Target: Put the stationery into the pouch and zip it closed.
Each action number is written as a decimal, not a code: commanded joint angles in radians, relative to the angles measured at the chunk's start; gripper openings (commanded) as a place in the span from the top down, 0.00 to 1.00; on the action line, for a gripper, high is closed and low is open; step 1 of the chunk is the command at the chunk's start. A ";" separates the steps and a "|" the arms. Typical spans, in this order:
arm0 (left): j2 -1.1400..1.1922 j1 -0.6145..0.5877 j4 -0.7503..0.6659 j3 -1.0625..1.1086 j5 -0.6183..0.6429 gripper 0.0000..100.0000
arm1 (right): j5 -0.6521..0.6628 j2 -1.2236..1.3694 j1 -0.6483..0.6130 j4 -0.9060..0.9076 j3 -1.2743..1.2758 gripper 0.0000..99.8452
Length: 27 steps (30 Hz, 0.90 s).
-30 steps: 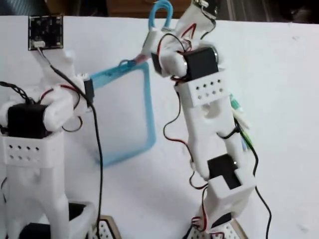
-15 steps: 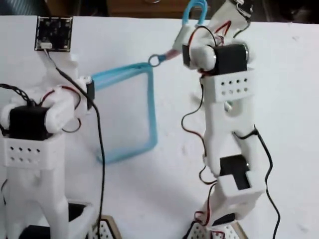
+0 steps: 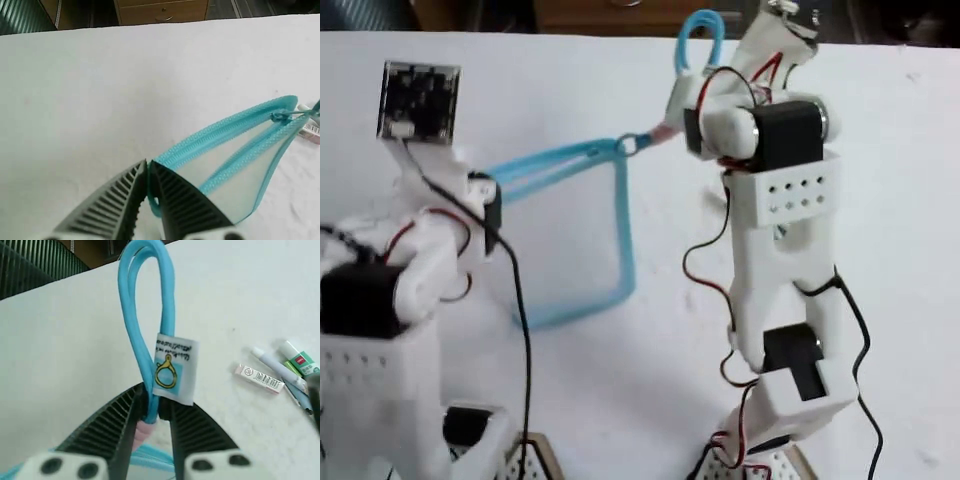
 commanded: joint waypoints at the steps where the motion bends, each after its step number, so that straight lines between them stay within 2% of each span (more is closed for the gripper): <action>1: -0.096 0.005 -0.025 0.094 -0.046 0.98 | 0.037 -0.050 -0.007 0.012 -0.031 0.98; 10: -0.332 0.005 -0.060 0.339 -0.190 0.98 | 0.149 -0.053 0.042 0.048 -0.005 0.98; 18: -0.426 0.004 -0.147 0.433 -0.193 0.98 | 0.281 -0.085 0.064 0.048 0.026 0.98; 27: -0.432 0.005 -0.152 0.437 -0.193 0.98 | 0.454 -0.130 0.145 0.048 0.064 0.98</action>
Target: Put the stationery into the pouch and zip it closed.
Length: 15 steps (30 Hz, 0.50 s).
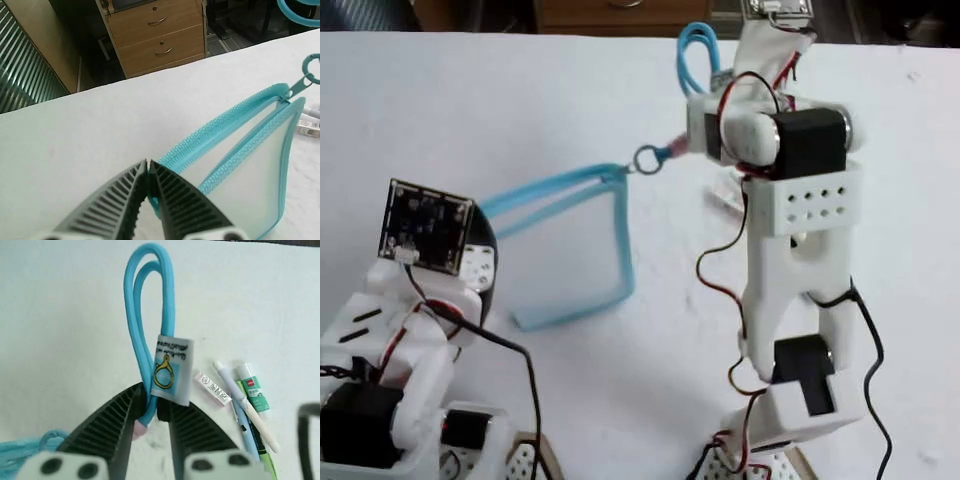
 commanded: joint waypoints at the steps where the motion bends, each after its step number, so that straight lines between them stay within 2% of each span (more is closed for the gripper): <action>1: -0.001 -0.001 -0.002 0.054 -0.012 0.98 | 0.046 -0.067 0.059 0.019 0.018 0.98; 9: -0.001 0.104 -0.002 0.052 -0.012 0.98 | 0.055 -0.179 -0.033 0.019 0.176 0.96; 15: -0.001 0.099 0.008 0.052 -0.012 0.98 | 0.055 -0.300 -0.001 0.019 0.292 0.67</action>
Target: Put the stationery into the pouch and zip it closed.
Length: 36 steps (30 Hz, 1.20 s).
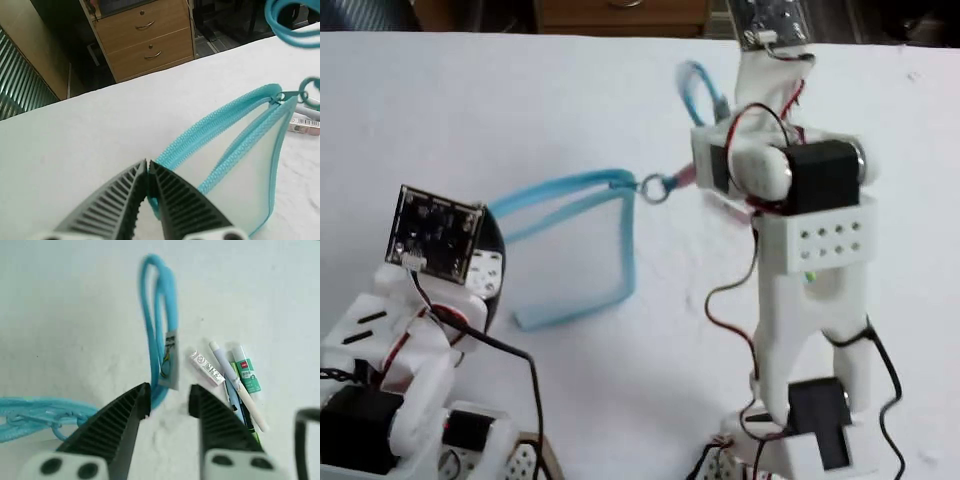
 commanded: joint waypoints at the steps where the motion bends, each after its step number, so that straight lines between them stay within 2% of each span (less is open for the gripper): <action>1: 0.001 0.019 0.008 0.044 -0.011 0.98 | 0.008 -0.107 0.041 0.019 0.041 0.64; 3: 0.001 0.019 0.008 0.041 -0.011 0.98 | 0.020 -0.162 0.073 0.019 0.071 0.61; 5: 0.001 0.019 0.025 0.018 -0.011 0.98 | 0.120 -0.225 0.136 0.019 0.114 0.64; 7: 0.001 0.019 0.051 -0.014 -0.011 0.98 | 0.253 -0.285 0.226 0.019 0.172 0.69; 10: 0.001 0.019 0.078 -0.048 -0.011 0.98 | 0.535 -0.315 0.394 -0.016 0.272 0.77; 13: 0.001 0.019 0.075 -0.043 -0.011 0.98 | 0.779 -0.265 0.473 -0.124 0.379 0.84; 16: 0.002 0.019 0.071 -0.038 -0.011 0.98 | 0.872 -0.170 0.447 -0.143 0.448 0.83; 23: 0.004 0.024 0.072 -0.038 -0.012 0.98 | 1.119 0.091 0.240 -0.229 0.450 0.68; 26: 0.004 0.021 0.074 -0.038 -0.012 0.98 | 1.125 0.228 0.173 -0.335 0.450 0.62; 29: 0.007 0.021 0.071 -0.038 -0.012 0.98 | 1.149 0.394 0.127 -0.404 0.427 0.62; 36: 0.007 0.021 0.075 -0.037 -0.012 0.98 | 1.138 0.832 0.094 -0.323 0.038 0.62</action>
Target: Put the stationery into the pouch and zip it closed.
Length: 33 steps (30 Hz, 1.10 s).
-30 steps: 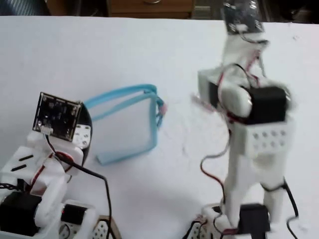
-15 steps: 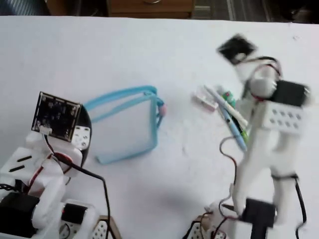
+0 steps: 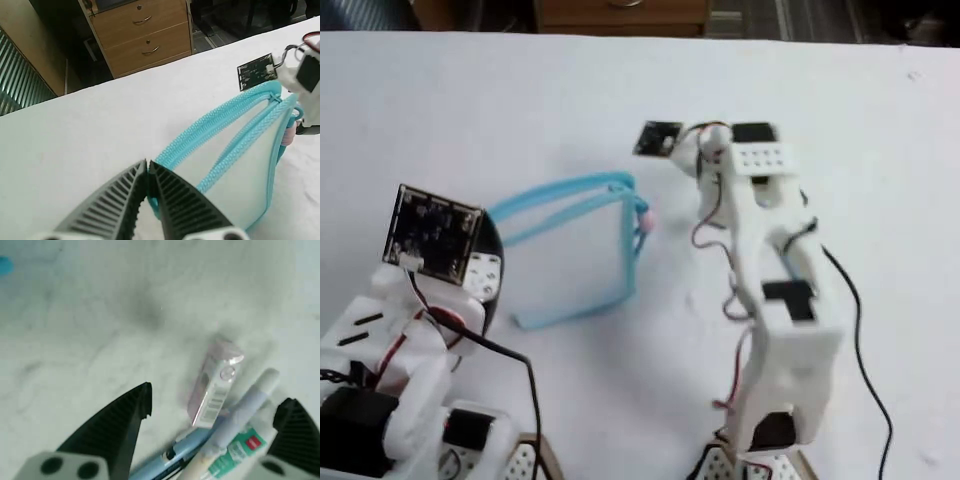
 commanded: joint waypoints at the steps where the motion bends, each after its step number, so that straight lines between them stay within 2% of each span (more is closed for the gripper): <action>1: 0.007 0.016 0.026 0.008 -0.011 0.98 | -0.017 0.194 -0.004 0.065 -0.288 0.62; 7: 0.007 0.016 0.026 0.008 -0.011 0.98 | -0.044 0.542 -0.005 0.257 -0.767 0.63; 10: 0.007 0.016 0.026 0.008 -0.011 0.98 | -0.046 0.687 -0.001 0.348 -0.965 0.71; 13: 0.007 0.016 0.026 0.008 -0.011 0.98 | -0.048 0.780 0.007 0.390 -1.089 0.84; 17: 0.007 0.015 0.026 0.008 -0.011 0.98 | -0.063 0.773 0.025 0.389 -1.105 0.99; 23: 0.007 0.015 0.026 0.008 -0.011 0.98 | -0.068 0.682 0.045 0.390 -1.092 0.98; 30: 0.007 0.015 0.026 0.008 -0.011 0.98 | -0.072 0.381 0.038 0.390 -0.878 0.98; 33: 0.007 0.015 0.026 0.008 -0.011 0.98 | -0.163 0.222 0.031 0.390 -0.799 0.98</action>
